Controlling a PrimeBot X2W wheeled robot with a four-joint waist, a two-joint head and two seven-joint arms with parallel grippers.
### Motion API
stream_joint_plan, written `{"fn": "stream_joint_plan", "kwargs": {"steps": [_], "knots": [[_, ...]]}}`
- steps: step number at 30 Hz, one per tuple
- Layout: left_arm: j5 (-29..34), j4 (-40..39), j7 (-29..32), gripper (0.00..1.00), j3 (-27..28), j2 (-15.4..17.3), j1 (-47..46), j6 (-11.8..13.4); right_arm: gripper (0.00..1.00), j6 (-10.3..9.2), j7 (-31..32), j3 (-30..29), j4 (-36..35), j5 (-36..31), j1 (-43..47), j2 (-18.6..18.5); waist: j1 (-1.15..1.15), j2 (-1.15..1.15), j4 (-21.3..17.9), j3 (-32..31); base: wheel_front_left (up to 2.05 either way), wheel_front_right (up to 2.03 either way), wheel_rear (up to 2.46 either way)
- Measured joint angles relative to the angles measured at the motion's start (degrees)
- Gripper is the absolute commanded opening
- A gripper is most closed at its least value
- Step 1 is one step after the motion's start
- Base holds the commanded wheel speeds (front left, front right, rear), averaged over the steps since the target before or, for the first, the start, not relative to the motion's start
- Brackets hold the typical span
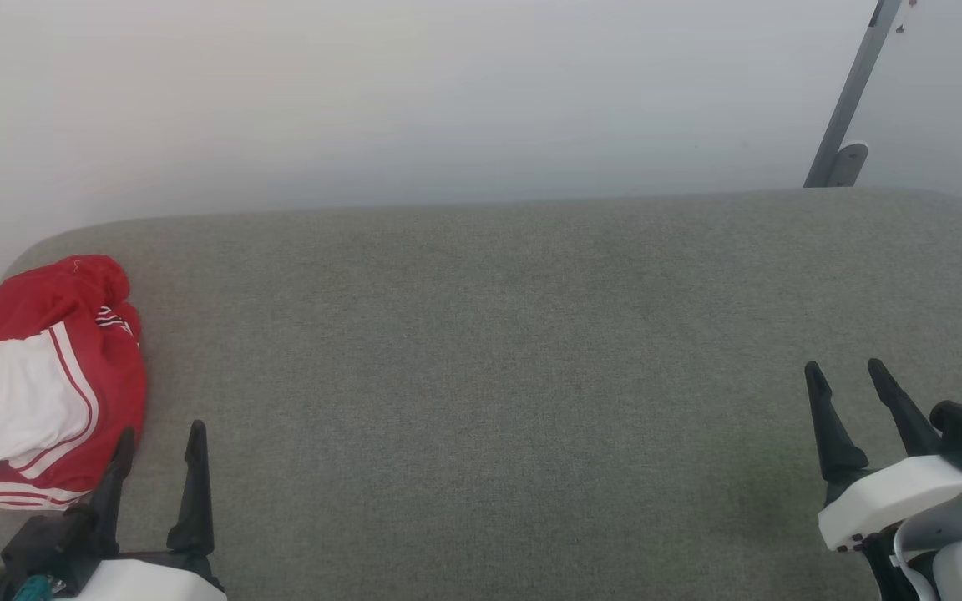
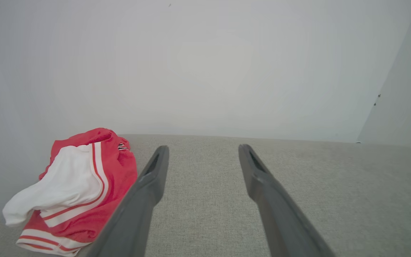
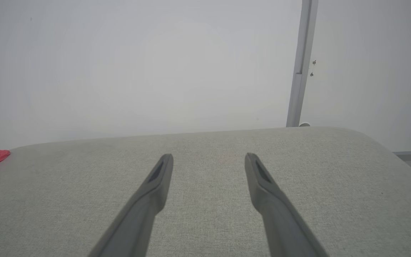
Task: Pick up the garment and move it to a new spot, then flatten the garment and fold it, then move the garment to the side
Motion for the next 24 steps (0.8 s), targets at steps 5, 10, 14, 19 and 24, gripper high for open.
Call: {"fn": "stream_joint_plan", "kwargs": {"steps": [5,10,14,19,24], "knots": [[-0.4,0.18,0.03,1.0,-0.11,0.12,0.04,0.05,1.0,0.0,0.25,-0.04,-0.34,-0.22,0.03,0.1,0.0,0.0,0.01,0.0,0.0,0.0,0.0],[-0.56,0.27,0.03,1.0,-0.15,0.15,0.05,0.15,1.0,0.0,0.36,-0.01,-0.58,-0.21,0.07,0.1,0.0,0.0,0.0,0.0,0.0,0.0,0.0],[-0.77,0.32,0.03,1.0,-0.2,0.18,0.06,0.32,1.0,0.0,0.49,-0.1,-0.87,-0.24,0.27,0.16,0.0,0.0,0.0,0.0,0.0,0.0,0.0],[-0.9,0.37,0.03,1.0,-0.33,0.19,0.06,0.33,1.0,0.0,0.77,-0.18,-1.41,-0.47,0.33,0.32,0.0,0.0,0.04,-0.01,0.0,0.0,0.0],[-0.96,0.46,0.03,1.0,-0.42,0.19,0.06,0.34,1.0,0.0,0.83,-0.19,-1.87,-0.49,0.53,0.36,0.0,0.0,0.12,0.0,0.0,0.0,0.0]]}}
